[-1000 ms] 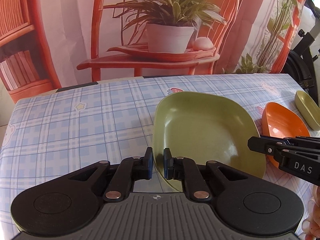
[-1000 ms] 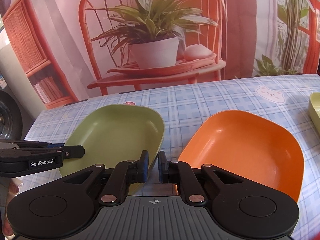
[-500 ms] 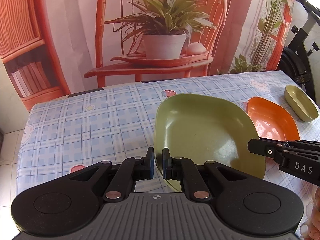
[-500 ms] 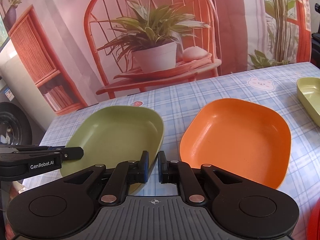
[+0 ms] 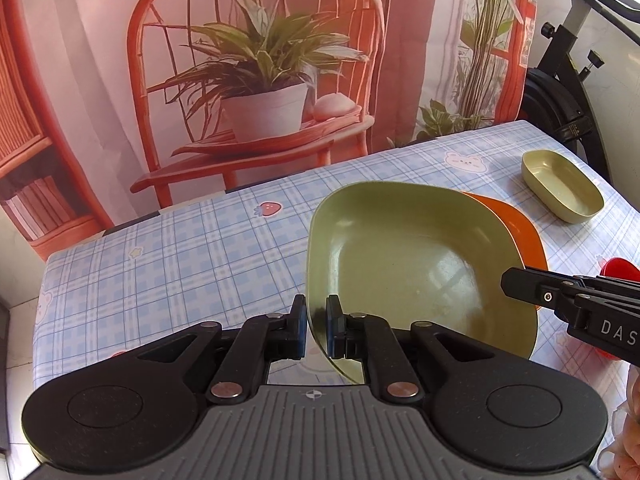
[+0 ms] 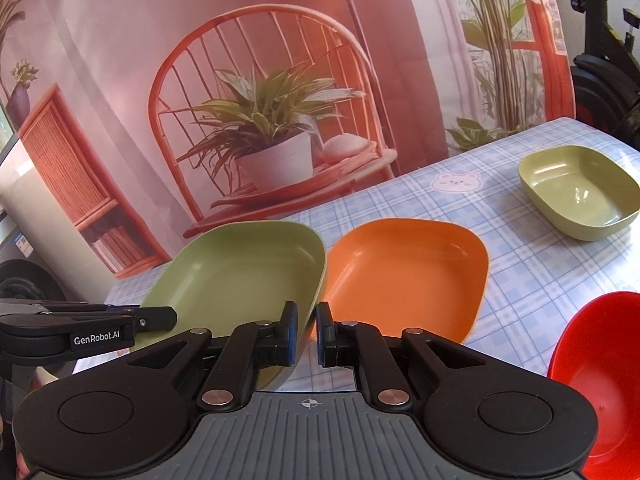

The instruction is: Organize plates and bowls

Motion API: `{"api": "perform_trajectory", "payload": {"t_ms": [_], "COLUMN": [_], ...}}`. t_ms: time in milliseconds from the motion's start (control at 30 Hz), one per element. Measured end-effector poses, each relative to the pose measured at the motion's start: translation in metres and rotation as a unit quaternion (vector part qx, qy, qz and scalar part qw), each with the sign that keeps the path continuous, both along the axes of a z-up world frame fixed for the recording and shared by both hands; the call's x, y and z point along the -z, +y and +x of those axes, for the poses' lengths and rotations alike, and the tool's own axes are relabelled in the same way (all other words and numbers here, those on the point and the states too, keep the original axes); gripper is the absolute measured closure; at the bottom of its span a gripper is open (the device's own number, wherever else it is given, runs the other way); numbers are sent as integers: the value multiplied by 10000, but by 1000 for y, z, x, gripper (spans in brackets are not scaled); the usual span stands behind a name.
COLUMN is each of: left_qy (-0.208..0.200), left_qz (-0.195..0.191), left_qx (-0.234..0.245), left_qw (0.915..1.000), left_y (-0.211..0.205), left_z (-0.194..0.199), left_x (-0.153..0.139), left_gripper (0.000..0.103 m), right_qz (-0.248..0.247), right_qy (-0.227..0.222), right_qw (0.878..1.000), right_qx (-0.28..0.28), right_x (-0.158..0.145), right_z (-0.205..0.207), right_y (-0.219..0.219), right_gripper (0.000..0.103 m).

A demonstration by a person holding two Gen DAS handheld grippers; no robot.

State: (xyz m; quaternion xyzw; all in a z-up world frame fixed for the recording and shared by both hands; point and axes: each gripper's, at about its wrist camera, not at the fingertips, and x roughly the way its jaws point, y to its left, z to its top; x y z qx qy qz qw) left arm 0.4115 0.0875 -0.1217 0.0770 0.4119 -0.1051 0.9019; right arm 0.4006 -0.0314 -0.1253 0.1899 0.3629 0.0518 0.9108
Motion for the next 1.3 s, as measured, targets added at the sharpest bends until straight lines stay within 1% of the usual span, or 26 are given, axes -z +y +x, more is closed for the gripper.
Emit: {"api": "perform_trajectory", "payload": {"t_ms": [100, 200, 367, 467, 600, 700, 867, 933, 1133, 1300], "left_qy": [29, 111, 265, 214, 238, 235, 236, 241, 169, 151], "left_qz": [16, -19, -161, -45, -51, -10, -54, -94, 75, 93], "left_qx": [136, 272, 364, 536, 612, 646, 608, 592, 619, 593], "left_qw": [9999, 9996, 9989, 9983, 9978, 9976, 9979, 9979, 9979, 9981], "left_y": [-15, -28, -48, -64, -75, -81, -79, -78, -80, -78], "left_z": [6, 17, 38, 45, 54, 57, 63, 64, 61, 62], "left_x": [0, 3, 11, 13, 18, 23, 28, 29, 34, 37], "left_gripper": [93, 92, 92, 92, 92, 92, 92, 92, 92, 91], "right_qz": [131, 101, 332, 364, 418, 415, 508, 464, 440, 359], "right_qy": [-2, -65, -18, 2, 64, 130, 250, 240, 370, 408], "right_qw": [9997, 9990, 9965, 9952, 9927, 9915, 9898, 9902, 9899, 9900], "right_qx": [205, 431, 765, 910, 1132, 1223, 1304, 1297, 1295, 1300], "right_x": [2, 4, 12, 15, 20, 23, 28, 28, 34, 36], "right_z": [-3, -7, -10, -10, -7, -4, 2, 4, 11, 16], "right_y": [-19, -35, -63, -73, -87, -91, -95, -95, -94, -92], "right_gripper": [94, 94, 93, 93, 93, 93, 93, 93, 94, 94]}}
